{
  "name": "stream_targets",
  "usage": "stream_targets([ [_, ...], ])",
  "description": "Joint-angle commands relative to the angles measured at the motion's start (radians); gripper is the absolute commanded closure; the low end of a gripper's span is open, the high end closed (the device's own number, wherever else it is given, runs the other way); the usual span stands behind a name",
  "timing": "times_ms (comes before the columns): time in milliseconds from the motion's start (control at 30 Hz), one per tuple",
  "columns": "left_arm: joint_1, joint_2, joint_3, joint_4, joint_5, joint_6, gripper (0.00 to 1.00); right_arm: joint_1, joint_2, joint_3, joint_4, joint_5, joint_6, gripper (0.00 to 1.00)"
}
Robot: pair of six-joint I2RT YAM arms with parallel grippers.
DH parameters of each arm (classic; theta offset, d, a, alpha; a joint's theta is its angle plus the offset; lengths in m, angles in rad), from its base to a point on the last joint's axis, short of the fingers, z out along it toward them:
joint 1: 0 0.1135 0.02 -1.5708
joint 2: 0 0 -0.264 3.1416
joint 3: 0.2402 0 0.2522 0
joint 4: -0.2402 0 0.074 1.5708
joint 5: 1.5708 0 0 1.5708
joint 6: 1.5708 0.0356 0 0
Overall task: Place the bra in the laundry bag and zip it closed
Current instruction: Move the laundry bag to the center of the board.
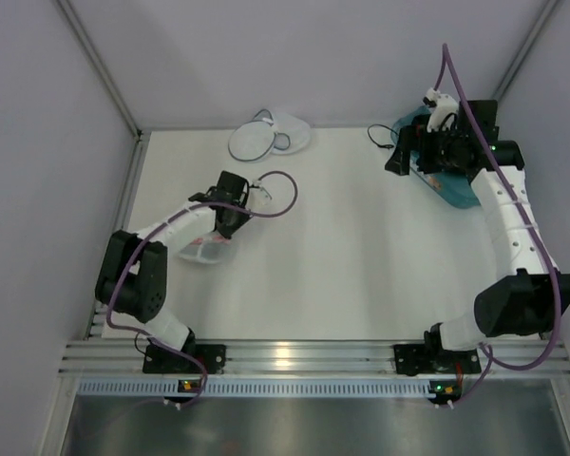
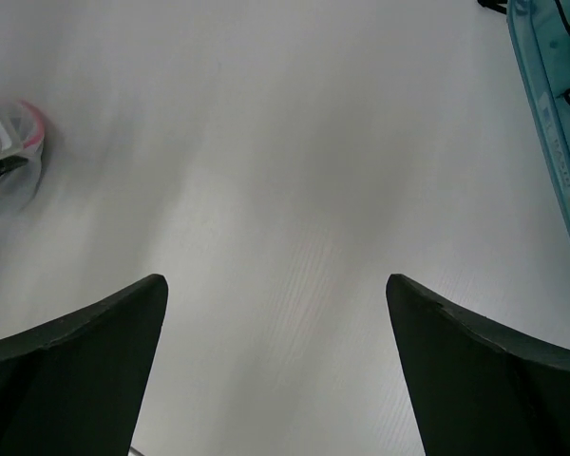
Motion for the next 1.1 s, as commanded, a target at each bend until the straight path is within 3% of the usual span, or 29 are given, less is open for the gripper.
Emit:
stream_targets([
  [0,0.134,0.131,0.092,0.144,0.076,0.149,0.79,-0.031,-0.001,0.010,0.058,-0.085,0.018,0.01],
  [100,0.216,0.225,0.201,0.245,0.080,0.181,1.00,-0.029,0.019,0.007,0.052,-0.101,0.017,0.01],
  [333,0.305,0.415,0.390,0.553,0.088,0.291,1.00,-0.064,0.039,0.012,0.027,-0.105,-0.003,0.01],
  [467,0.362,0.451,0.505,0.685,0.198,0.189,1.00,-0.066,0.050,0.008,0.024,-0.108,-0.003,0.00],
  [667,0.389,0.468,0.461,0.790,0.206,0.222,1.00,-0.066,0.043,-0.019,0.069,-0.154,0.070,0.01],
  [733,0.389,0.462,0.410,0.790,0.200,0.259,0.90,-0.066,0.030,-0.034,0.096,-0.171,0.089,0.01],
  [833,0.389,0.446,0.367,0.790,0.156,0.264,0.51,-0.066,0.001,-0.059,0.136,-0.161,0.109,0.01],
  [900,0.389,0.404,0.352,0.790,0.105,0.244,0.37,-0.066,-0.033,-0.071,0.168,-0.148,0.104,0.01],
  [933,0.389,0.381,0.335,0.790,0.096,0.216,0.25,-0.066,-0.045,-0.071,0.175,-0.138,0.094,0.01],
  [1067,0.418,0.229,0.325,0.766,0.117,0.109,0.12,-0.066,-0.100,-0.058,0.182,-0.081,0.032,0.01],
])
